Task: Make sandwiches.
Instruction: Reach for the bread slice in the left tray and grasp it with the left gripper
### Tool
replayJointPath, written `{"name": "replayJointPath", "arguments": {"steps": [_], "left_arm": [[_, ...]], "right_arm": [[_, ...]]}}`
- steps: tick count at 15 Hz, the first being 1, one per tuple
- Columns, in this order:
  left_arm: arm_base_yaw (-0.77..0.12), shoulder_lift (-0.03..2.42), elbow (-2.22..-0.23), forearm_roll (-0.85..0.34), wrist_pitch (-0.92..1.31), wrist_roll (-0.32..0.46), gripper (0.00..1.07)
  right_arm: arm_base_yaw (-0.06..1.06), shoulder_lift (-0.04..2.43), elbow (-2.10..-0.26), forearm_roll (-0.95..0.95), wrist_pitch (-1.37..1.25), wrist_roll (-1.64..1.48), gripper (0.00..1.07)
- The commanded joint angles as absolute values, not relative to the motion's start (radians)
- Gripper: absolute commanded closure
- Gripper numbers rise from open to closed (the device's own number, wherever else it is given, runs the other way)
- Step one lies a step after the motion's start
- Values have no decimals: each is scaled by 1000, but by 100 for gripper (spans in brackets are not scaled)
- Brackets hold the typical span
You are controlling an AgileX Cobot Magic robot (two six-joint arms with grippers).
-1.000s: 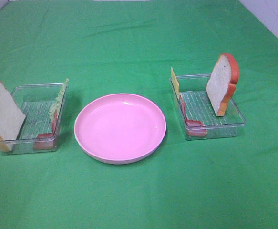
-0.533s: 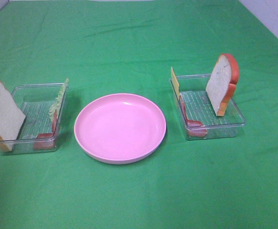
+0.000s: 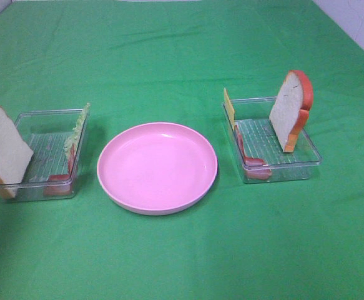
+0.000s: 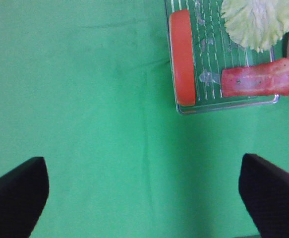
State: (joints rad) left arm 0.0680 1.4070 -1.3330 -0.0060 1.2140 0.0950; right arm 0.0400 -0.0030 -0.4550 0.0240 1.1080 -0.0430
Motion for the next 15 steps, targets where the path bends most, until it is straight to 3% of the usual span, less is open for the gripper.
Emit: {"name": "replayJointPath", "arguments": {"steps": [1, 4, 6, 15], "left_arm": [[64, 1526, -1390, -29, 1318, 116, 9], [7, 1681, -1454, -51, 1313, 119, 9], [-34, 1772, -1459, -53, 1277, 73, 9], [-47, 1939, -1459, -66, 1154, 46, 9]], "right_arm": [[37, -35, -454, 25, 1102, -45, 26], [37, -35, -454, 25, 1102, -45, 26], [37, -35, -454, 25, 1102, -45, 26], [37, -34, -454, 25, 1101, -45, 26]]}}
